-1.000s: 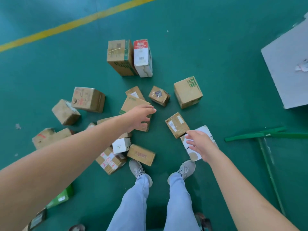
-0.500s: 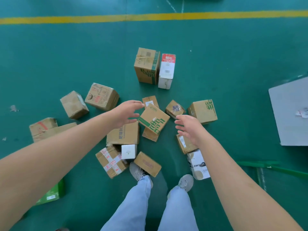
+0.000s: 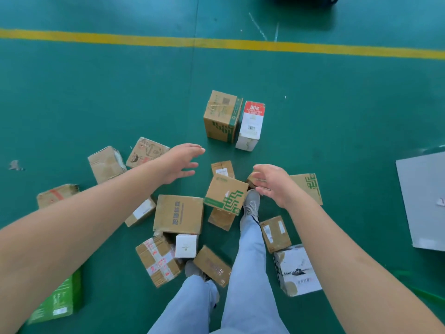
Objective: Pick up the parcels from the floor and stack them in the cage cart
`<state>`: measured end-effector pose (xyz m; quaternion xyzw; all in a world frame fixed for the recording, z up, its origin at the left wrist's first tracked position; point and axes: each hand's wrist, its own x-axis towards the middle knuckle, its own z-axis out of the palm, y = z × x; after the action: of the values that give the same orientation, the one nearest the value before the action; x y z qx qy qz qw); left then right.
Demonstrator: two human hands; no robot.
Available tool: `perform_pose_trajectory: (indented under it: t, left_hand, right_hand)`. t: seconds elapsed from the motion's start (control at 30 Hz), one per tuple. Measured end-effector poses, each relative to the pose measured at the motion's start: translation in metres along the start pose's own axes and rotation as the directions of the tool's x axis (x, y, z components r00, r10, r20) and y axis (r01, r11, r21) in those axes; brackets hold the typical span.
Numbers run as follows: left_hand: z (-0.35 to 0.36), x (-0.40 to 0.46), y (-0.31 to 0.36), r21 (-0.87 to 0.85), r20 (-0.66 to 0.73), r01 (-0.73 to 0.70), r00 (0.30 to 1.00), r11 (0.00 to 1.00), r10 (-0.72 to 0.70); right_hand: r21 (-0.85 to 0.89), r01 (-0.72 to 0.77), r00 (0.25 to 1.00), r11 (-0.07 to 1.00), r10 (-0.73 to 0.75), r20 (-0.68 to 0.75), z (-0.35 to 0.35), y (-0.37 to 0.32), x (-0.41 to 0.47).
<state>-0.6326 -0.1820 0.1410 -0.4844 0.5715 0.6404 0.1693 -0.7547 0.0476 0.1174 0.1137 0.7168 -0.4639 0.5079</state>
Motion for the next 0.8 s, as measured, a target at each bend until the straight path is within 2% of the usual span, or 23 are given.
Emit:
perform_pose_trajectory:
  t: [0.13,0.43,0.63,0.8]
  left_hand:
    - [-0.002,0.061,0.035,-0.054,-0.036,0.023,0.999,0.998,-0.025]
    - [0.019,0.262,0.086,-0.237,-0.116,0.165,0.973,0.957,-0.197]
    - [0.032,0.375,0.096,-0.328,-0.101,0.198,0.965,0.924,-0.242]
    - [0.033,0.462,0.082,-0.393,-0.120,0.236,0.945,0.889,-0.304]
  right_hand:
    - [-0.056,-0.025,1.000,0.998,0.026,0.015,-0.002,-0.047,0.071]
    - [-0.278,-0.088,0.991,0.957,0.112,0.072,-0.033,-0.127,0.282]
    - [-0.373,-0.093,0.991,0.923,0.124,0.059,-0.041,-0.162,0.408]
    - [-0.451,-0.082,0.990,0.889,0.125,0.067,-0.029,-0.163,0.497]
